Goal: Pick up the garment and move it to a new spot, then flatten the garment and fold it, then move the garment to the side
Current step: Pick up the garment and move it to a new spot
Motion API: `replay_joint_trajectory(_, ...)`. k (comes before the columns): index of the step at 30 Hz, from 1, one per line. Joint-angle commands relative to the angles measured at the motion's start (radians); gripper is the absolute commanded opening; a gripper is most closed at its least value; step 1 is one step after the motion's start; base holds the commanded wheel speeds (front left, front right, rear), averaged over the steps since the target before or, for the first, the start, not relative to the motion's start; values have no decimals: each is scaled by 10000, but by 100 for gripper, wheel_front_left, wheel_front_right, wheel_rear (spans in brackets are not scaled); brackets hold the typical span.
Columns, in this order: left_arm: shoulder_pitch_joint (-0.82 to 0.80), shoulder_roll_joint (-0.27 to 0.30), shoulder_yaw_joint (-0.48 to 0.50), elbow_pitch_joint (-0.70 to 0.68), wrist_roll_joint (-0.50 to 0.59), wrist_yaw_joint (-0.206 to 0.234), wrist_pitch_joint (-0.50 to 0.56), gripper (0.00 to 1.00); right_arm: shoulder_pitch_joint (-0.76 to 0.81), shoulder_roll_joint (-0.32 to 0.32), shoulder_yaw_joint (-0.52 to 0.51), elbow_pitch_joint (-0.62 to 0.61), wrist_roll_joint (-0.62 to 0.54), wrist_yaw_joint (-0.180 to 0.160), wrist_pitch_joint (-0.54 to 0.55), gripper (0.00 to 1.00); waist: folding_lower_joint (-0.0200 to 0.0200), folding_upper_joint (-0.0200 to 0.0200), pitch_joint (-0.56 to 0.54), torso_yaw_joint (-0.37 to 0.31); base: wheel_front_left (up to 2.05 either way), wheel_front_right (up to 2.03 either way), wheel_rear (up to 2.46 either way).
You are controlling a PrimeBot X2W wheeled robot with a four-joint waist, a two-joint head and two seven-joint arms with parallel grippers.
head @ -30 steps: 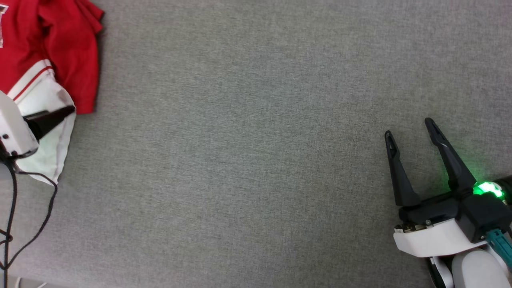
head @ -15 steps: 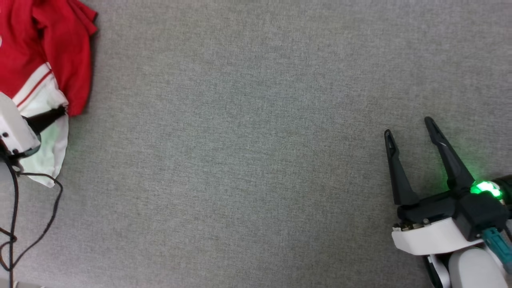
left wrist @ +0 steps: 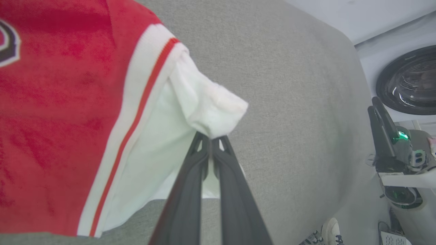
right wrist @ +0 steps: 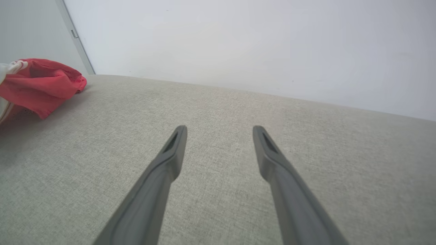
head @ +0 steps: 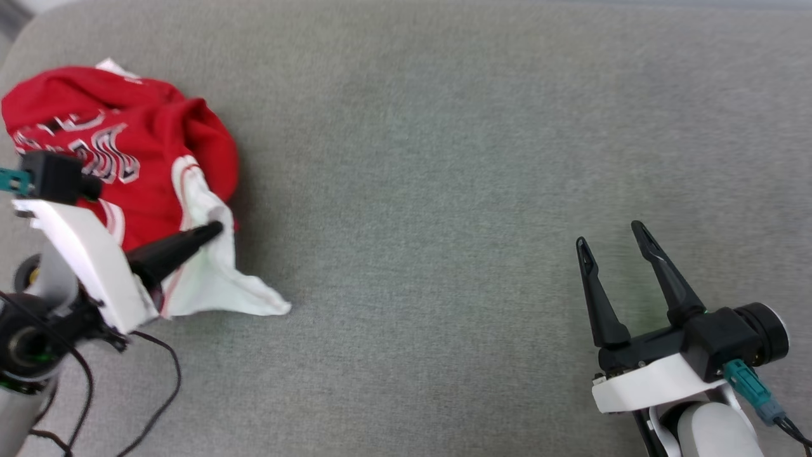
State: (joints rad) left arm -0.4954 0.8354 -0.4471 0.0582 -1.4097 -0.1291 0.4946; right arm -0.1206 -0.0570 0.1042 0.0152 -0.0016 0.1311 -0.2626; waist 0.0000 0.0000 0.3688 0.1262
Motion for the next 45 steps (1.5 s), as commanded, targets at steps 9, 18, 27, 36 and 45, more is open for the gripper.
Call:
replay_joint_trajectory(9, -717, -1687, -976, -630, 1556, 55, -1303, 0, -75, 78, -106, 31, 604, -7, -27, 100, 0, 0, -990, -1128, 0, 0, 0)
replay_joint_trajectory(18, -2441, -4105, -2266, 556, 2849, 311, -1553, 0, -314, 83, -155, -58, 905, -7, -28, 100, 0, 0, -791, -2180, 0, 0, 0)
replay_joint_trajectory(27, -3501, -6082, -3441, 2458, 4186, 310, -2378, 0, -455, 83, -226, -114, 1527, -7, -27, 100, 0, 0, -406, -3244, 0, 0, 0)
replay_joint_trajectory(36, -3858, -6903, -4065, 4189, 5243, 88, -4194, 100, -520, 82, -268, -89, 1484, -5, -27, 100, 0, 0, -474, -3208, 0, 0, 0)
replay_joint_trajectory(45, -3856, -5966, -3730, 4590, 5806, 43, -6575, 100, -157, 81, -437, 67, 1185, -5, -27, 100, 0, 0, -1440, -2179, 0, 0, 0)
